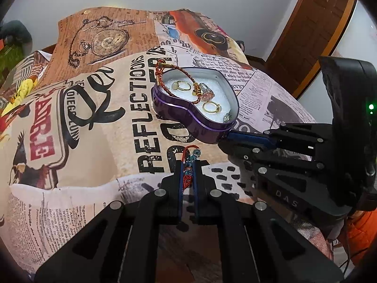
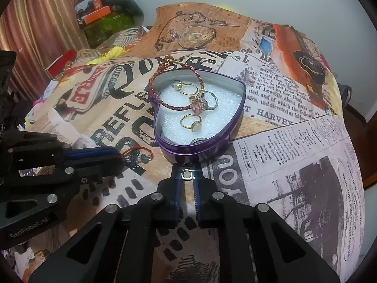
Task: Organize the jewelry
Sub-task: 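Grasp the red and blue beaded bracelet with the left gripper while the right grasps a small ring, then carry both pieces over the tin and open both grippers inside it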
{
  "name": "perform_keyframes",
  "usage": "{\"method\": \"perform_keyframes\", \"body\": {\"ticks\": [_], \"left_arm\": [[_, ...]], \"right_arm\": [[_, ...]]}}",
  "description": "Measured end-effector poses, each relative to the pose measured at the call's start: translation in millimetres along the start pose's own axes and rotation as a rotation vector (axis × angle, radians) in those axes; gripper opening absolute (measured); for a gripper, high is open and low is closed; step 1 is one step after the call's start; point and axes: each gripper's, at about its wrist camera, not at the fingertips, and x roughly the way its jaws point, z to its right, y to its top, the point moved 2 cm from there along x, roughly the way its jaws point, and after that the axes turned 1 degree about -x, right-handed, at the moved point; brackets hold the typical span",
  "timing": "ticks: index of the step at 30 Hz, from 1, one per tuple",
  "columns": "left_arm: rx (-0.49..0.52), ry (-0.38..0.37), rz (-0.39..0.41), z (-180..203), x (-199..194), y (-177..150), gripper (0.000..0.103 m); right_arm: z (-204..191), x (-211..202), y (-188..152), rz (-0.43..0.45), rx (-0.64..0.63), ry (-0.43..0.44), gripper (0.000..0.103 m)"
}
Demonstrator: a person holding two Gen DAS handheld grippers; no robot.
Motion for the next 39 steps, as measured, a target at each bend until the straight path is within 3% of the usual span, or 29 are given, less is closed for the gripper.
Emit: {"method": "perform_keyframes", "body": {"ticks": [10,27,39], "left_arm": [[0.012,0.038,0.06,-1,-31,9,0.006],[0.094,0.06,0.21,28,-75,47,0.006],[0.128,0.058,0.279,38,-81,74,0.006]], "right_arm": [[3,-17,-3,0.027,0.047,0.013,0.008],[8,-89,23,0.233,0.068,-0.036,0.008],[16,-96,41,0.307,0.069,-0.043,0.008]]}}
